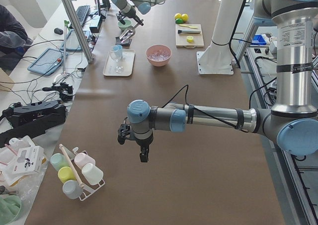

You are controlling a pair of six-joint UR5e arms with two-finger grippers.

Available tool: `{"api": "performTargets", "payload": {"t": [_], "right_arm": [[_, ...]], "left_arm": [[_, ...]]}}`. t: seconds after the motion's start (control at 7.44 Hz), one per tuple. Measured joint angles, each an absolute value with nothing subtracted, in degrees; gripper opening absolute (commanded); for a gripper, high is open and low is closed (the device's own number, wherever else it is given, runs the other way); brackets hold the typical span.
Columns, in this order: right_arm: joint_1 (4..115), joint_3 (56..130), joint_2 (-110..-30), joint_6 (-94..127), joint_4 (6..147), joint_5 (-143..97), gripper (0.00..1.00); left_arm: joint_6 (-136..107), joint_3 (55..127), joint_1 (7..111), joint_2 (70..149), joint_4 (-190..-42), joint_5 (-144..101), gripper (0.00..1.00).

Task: Put ice in cup with scoop
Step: 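Move the scoop over the blue cup and tip the ice in with the right gripper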

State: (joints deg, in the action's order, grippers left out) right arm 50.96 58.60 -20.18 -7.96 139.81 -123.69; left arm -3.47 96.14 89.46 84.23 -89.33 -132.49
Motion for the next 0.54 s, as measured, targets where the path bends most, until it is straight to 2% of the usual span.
{"api": "performTargets", "payload": {"t": [0.54], "right_arm": [[50.98, 52.21, -16.09, -8.86, 139.92, -122.14, 0.0]], "left_arm": [[-3.56, 96.0, 92.47, 83.67, -89.22, -133.54, 0.98]]}}
